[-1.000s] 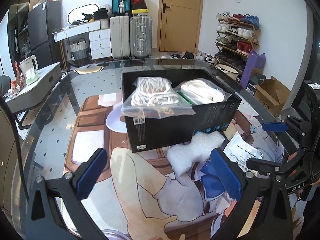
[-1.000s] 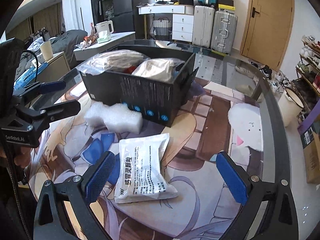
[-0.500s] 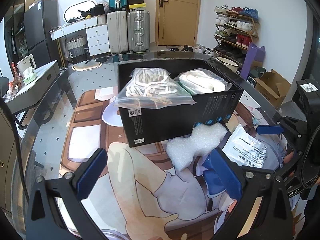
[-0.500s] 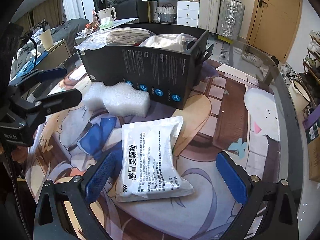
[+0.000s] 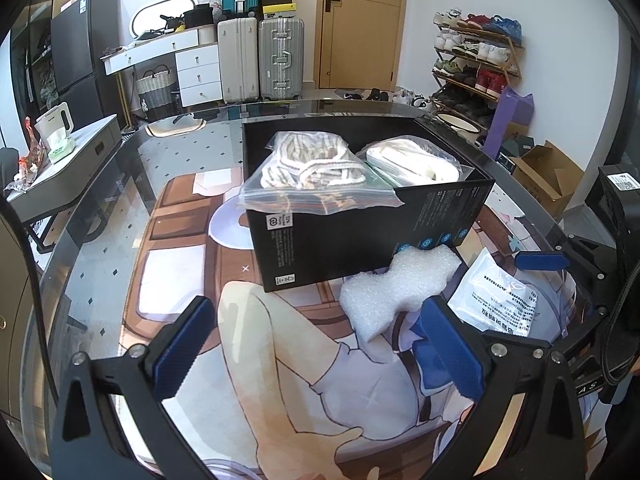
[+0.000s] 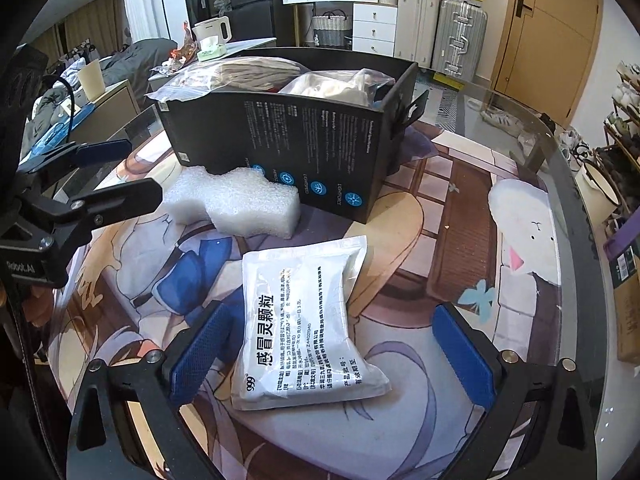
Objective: Organize soft objects
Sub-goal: 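Lower the right gripper onto the white printed medicine sachet and close, then grasp the white foam block with the left gripper while the right gripper lifts the sachet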
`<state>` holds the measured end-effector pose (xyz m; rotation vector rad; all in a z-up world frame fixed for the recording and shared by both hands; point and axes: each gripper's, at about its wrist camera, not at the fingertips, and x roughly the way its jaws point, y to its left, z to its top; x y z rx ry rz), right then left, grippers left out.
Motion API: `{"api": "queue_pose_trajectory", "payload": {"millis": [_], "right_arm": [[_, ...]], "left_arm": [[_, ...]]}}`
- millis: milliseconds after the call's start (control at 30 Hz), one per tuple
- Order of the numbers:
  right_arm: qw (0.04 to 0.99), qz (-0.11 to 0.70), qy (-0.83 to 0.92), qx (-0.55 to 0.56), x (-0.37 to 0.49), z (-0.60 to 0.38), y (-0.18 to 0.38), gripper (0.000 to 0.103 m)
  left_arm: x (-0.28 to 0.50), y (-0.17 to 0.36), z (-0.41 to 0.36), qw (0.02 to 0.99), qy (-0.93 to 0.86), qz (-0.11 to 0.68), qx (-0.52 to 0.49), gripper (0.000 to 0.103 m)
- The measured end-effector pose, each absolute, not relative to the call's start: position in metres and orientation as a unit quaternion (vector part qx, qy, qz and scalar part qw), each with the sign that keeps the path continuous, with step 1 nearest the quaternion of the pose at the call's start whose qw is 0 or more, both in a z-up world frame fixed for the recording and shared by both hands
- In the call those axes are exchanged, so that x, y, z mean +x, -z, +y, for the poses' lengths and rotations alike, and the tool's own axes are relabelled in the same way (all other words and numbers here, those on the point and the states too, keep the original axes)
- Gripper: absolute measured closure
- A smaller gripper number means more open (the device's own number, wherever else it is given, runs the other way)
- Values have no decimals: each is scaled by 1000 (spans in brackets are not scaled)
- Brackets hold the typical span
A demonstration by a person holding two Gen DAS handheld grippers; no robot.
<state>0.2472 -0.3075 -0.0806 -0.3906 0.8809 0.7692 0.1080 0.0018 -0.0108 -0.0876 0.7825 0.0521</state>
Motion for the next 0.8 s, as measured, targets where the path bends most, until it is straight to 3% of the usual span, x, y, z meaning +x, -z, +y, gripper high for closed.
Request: {"api": "queue_pose_trajectory", "payload": {"millis": [133,233,300,800], "right_arm": [[816,408,-366,-182,247,-313,78,17],[816,401,-373,-181,245,-316,74,37],[820,393,-374,-183,244,-317,72,56],[825,375,-384,-177,237,-325,63,63]], "left_arm": [[109,10,2,922,-20,384,-48,0],[110,10,-1,921,-19,387,-44,0],[111,10,-3,920,-17,388,-42,0],[131,22,-31,907,9,421,-7,0]]}}
